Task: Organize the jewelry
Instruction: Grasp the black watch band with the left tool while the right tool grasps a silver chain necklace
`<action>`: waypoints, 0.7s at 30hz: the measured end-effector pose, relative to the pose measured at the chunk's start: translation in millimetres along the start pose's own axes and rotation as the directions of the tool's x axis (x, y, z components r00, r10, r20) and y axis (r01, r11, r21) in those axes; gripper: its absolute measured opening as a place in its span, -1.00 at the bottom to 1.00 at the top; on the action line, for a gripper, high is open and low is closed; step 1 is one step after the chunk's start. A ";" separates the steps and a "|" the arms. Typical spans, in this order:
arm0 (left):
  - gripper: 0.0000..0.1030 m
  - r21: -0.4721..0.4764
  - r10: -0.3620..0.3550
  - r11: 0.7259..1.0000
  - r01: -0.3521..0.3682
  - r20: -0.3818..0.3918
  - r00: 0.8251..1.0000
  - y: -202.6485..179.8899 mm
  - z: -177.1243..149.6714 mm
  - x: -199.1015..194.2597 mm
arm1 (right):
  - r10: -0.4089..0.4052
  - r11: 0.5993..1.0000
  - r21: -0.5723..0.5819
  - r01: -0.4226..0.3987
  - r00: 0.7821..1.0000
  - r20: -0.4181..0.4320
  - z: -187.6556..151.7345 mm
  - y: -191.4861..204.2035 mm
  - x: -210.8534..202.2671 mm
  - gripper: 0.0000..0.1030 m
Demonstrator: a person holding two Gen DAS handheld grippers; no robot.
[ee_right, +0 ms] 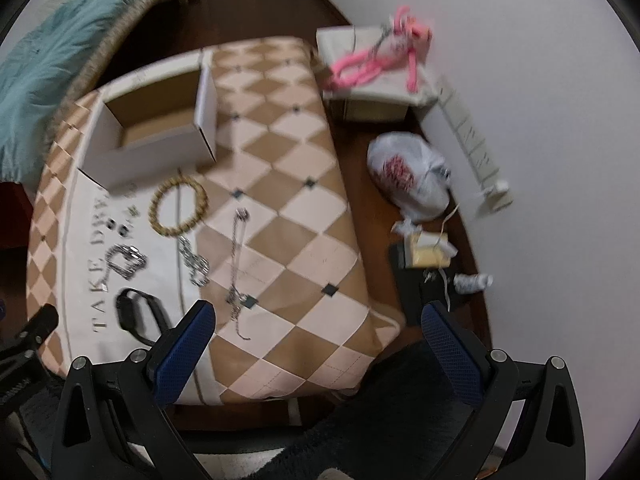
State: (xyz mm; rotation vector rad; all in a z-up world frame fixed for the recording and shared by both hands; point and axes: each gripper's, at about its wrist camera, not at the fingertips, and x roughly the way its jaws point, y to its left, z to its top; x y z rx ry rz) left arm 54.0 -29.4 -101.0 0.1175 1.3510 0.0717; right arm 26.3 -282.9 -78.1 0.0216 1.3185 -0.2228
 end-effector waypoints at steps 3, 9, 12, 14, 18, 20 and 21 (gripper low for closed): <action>0.98 0.022 -0.023 0.999 0.025 -0.058 0.998 -10.7 -2.2 25.0 | 0.013 1.000 0.009 -0.013 0.999 -0.041 -6.2 -2.0 26.6 0.93; 0.88 0.009 -0.087 0.996 0.089 -0.140 0.986 -29.0 -3.5 66.9 | 0.033 0.999 0.028 -0.030 0.995 -0.093 -15.5 -5.9 62.4 0.84; 0.43 -0.004 -0.088 0.996 0.088 -0.170 0.982 -34.1 -2.1 85.9 | 0.039 0.999 0.031 -0.036 0.993 -0.109 -17.3 -5.6 70.7 0.83; 0.16 -0.007 -0.084 0.996 0.084 -0.174 0.981 -36.2 -1.8 93.0 | 0.050 0.998 0.031 -0.047 0.993 -0.111 -17.5 -4.2 73.7 0.82; -0.40 -0.023 -0.124 0.992 0.122 -0.122 0.985 -38.0 -0.2 94.3 | 0.068 0.998 0.023 -0.066 0.991 -0.113 -15.3 0.2 77.9 0.82; -0.70 -0.015 -0.124 0.992 0.123 -0.109 0.986 -40.0 1.4 92.7 | 0.083 0.997 0.020 -0.081 0.990 -0.112 -11.9 3.6 79.7 0.77; -0.76 -0.010 -0.122 0.993 0.122 -0.104 0.987 -40.6 1.8 91.4 | 0.096 0.995 0.020 -0.094 0.990 -0.108 -9.3 5.6 81.5 0.69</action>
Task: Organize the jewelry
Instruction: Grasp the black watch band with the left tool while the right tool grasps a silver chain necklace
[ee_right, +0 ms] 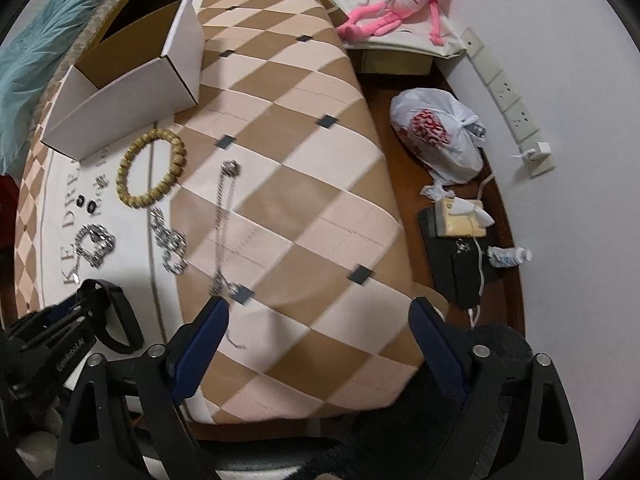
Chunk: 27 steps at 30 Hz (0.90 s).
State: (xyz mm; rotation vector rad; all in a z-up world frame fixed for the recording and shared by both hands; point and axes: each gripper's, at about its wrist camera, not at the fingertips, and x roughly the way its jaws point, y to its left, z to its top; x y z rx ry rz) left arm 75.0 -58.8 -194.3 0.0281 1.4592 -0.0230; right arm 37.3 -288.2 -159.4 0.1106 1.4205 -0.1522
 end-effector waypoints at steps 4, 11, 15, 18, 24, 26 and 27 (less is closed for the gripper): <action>-0.81 -0.008 0.027 1.000 -0.027 0.016 0.999 3.9 2.7 -3.9 | 0.046 0.999 0.003 -0.046 0.999 0.022 18.3 7.5 7.9 0.47; -0.81 -0.039 0.070 0.997 -0.069 0.030 0.997 27.4 7.7 -4.1 | 0.072 0.997 0.002 -0.072 0.995 0.069 61.8 31.1 32.4 0.32; -0.81 -0.057 0.080 0.995 -0.078 0.032 0.996 40.2 4.4 -5.6 | 0.055 0.998 -0.029 -0.054 0.998 0.039 74.0 44.7 50.6 -0.06; -0.81 -0.061 0.082 0.995 -0.080 0.032 0.996 47.4 6.6 -5.0 | 0.036 0.997 -0.077 -0.030 0.996 0.083 76.4 55.2 46.4 -0.76; -0.81 -0.050 0.070 0.997 -0.067 0.062 0.996 46.2 8.2 -12.0 | 0.148 0.988 -0.050 -0.144 0.984 0.096 69.7 50.3 23.9 -0.76; -0.81 -0.046 0.057 0.998 -0.053 0.080 0.995 49.7 9.6 -23.3 | 0.190 0.981 -0.048 -0.185 0.974 0.120 64.3 47.9 5.1 -0.76; -0.81 -0.042 0.051 0.998 -0.047 0.089 0.995 50.3 11.1 -28.2 | 0.201 0.979 -0.052 -0.196 0.971 0.129 61.9 47.8 -1.4 -0.76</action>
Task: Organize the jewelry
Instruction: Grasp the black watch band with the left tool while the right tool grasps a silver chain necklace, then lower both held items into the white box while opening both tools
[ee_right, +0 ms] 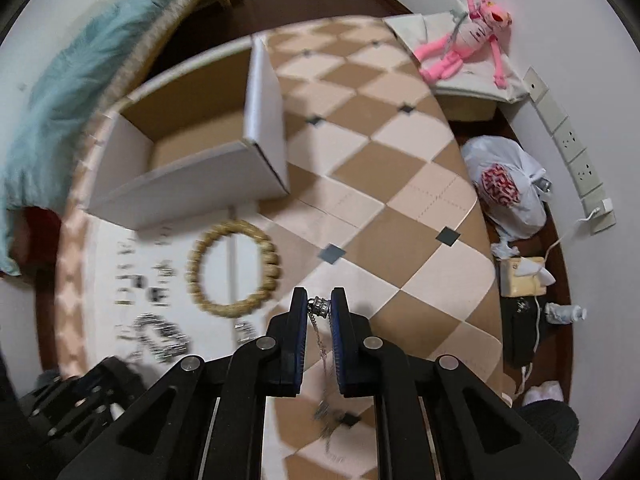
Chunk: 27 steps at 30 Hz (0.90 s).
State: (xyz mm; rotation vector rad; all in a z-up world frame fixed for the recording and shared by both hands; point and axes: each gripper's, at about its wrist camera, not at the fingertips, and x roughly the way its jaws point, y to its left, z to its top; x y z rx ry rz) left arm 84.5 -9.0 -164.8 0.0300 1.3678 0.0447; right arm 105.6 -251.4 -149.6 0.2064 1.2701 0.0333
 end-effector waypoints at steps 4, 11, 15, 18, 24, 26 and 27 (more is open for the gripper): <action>-0.81 0.009 -0.031 1.000 0.030 0.053 0.998 0.3 14.8 -23.4 | 0.060 0.998 -0.028 -0.058 0.997 0.054 2.5 8.8 -41.7 -0.76; -0.81 0.044 -0.078 0.996 0.073 0.122 0.989 -24.1 41.7 -64.4 | 0.154 0.986 -0.097 -0.139 0.973 0.170 33.2 32.1 -118.4 -0.76; -0.81 0.060 -0.087 0.995 0.078 0.169 0.982 -33.9 57.4 -88.1 | 0.189 0.975 -0.160 -0.155 0.956 0.225 68.8 49.9 -150.0 -0.76; -0.81 0.069 -0.083 0.995 0.070 0.207 0.975 -38.3 77.3 -100.6 | 0.192 0.969 -0.201 -0.142 0.948 0.255 94.8 65.6 -163.0 -0.76; -0.81 0.055 -0.089 0.995 0.078 0.237 0.967 -30.5 125.1 -98.9 | 0.171 0.966 -0.230 -0.117 0.957 0.233 140.1 88.4 -148.4 -0.76; -0.81 0.054 -0.101 0.994 0.091 0.220 0.970 -30.5 139.9 -91.4 | 0.169 0.967 -0.223 -0.123 0.965 0.200 150.7 91.0 -133.3 -0.76; -0.81 0.054 -0.104 0.994 0.095 0.209 0.972 -30.6 146.9 -85.7 | 0.164 0.968 -0.217 -0.124 0.970 0.181 155.4 91.7 -123.2 -0.76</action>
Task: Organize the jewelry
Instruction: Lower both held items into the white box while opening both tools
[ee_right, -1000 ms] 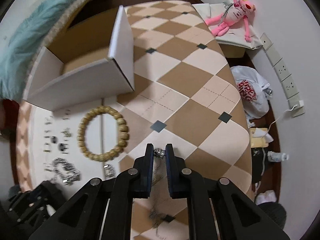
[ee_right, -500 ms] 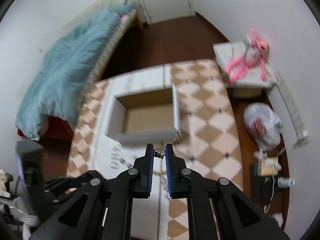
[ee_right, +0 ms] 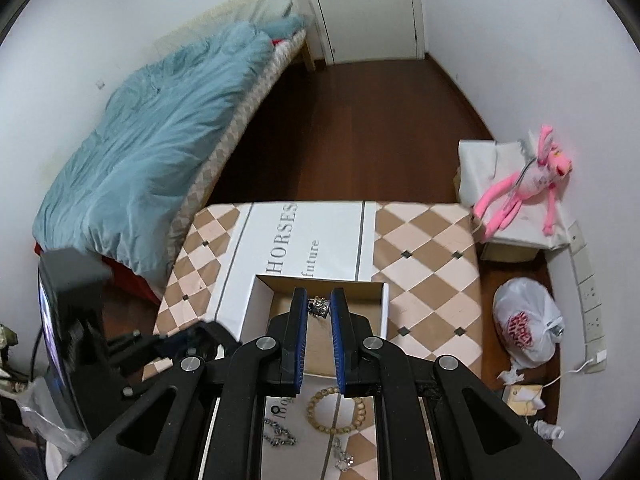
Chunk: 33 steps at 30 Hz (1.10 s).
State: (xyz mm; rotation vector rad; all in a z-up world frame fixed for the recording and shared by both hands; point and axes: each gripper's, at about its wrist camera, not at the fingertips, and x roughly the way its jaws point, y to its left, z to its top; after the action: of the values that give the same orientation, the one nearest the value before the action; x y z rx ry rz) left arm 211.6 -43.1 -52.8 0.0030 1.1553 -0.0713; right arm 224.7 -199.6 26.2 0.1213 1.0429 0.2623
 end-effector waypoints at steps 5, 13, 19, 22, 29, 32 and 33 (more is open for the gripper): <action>-0.81 -0.012 -0.025 1.000 0.024 -0.057 0.998 2.0 18.5 33.3 | 0.001 1.000 0.031 0.002 0.995 -0.097 4.3 -11.7 51.0 -0.76; -0.73 -0.007 -0.010 1.000 0.009 -0.122 0.992 -1.5 37.3 78.3 | -0.013 0.997 0.076 0.027 0.982 -0.189 7.5 -31.4 103.6 -0.76; 0.31 -0.018 0.020 1.000 -0.022 -0.117 0.993 3.4 45.7 86.5 | -0.007 0.995 0.095 0.034 0.964 -0.265 5.0 -45.0 126.3 -0.73; 0.67 -0.040 0.019 0.999 -0.023 -0.087 0.996 8.7 49.5 80.8 | -0.013 0.993 0.106 0.042 0.965 -0.261 2.0 -50.5 125.6 -0.50; 0.84 -0.051 0.042 0.998 -0.043 -0.028 0.999 13.8 49.0 62.7 | -0.073 0.993 0.076 0.093 0.971 -0.228 -3.9 -51.1 114.9 0.36; 0.85 -0.038 0.097 0.995 -0.096 0.025 0.995 16.3 43.5 51.5 | -0.146 0.986 0.051 0.161 0.965 -0.219 -11.2 -50.2 112.1 0.76; 0.85 -0.034 0.117 0.993 -0.116 0.041 0.992 16.9 41.0 48.5 | -0.163 0.983 0.046 0.176 0.963 -0.217 -13.4 -50.0 112.1 0.76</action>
State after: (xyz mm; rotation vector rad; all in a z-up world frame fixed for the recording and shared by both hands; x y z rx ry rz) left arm 269.5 -30.5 -81.2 0.0407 1.1109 0.0502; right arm 274.3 -217.6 -85.5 0.0620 1.2678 0.0864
